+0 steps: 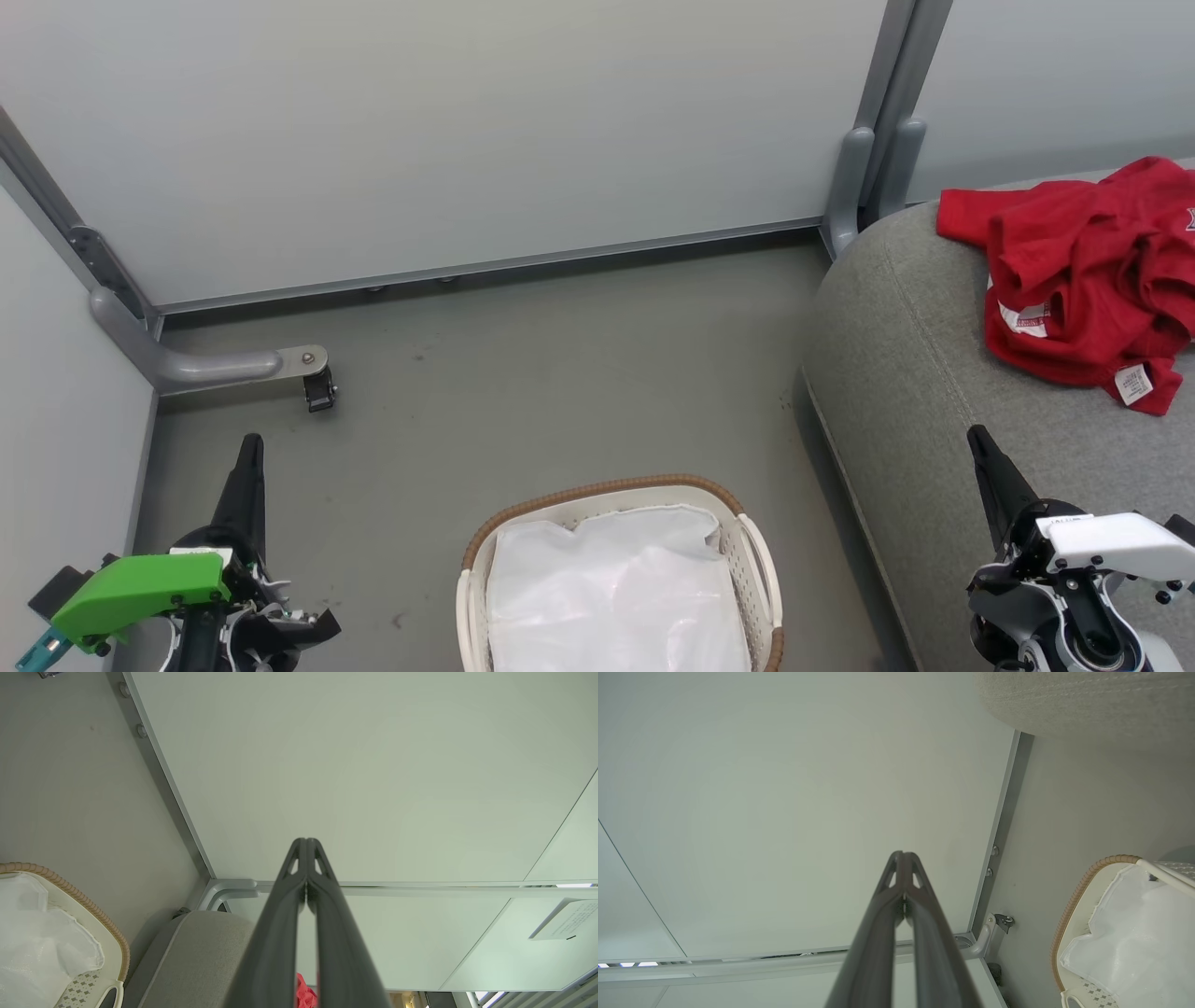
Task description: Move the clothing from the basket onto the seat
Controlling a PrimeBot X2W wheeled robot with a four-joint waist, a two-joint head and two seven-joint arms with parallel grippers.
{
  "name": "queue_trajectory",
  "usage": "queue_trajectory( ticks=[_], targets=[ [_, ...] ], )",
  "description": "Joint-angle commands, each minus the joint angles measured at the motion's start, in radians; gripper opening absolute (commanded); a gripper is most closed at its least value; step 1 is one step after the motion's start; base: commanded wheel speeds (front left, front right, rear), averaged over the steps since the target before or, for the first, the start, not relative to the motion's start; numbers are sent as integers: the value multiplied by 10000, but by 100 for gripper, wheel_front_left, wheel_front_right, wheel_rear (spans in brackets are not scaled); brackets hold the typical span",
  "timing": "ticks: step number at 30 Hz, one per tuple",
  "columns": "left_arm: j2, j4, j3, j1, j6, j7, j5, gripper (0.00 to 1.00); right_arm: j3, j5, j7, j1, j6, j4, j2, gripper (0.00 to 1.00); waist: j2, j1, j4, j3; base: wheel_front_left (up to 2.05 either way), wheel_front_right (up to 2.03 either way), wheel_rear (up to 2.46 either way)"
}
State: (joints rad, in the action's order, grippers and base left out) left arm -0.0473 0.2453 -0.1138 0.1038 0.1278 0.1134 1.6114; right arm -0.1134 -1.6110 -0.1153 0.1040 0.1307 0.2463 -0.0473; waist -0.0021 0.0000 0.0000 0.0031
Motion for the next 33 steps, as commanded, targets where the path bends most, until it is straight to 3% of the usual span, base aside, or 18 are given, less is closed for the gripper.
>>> queue_trajectory(
  ticks=[1,33],
  targets=[
    [-55,-18,-21,99,55,43,32,0,-22,-40,-9,87,0,-33,-57,0,21,0,0,0,0,0,0],
    [-55,-19,-20,99,55,42,33,0,-21,-40,-8,87,0,-34,-57,0,21,0,0,0,0,0,0]
  ],
)
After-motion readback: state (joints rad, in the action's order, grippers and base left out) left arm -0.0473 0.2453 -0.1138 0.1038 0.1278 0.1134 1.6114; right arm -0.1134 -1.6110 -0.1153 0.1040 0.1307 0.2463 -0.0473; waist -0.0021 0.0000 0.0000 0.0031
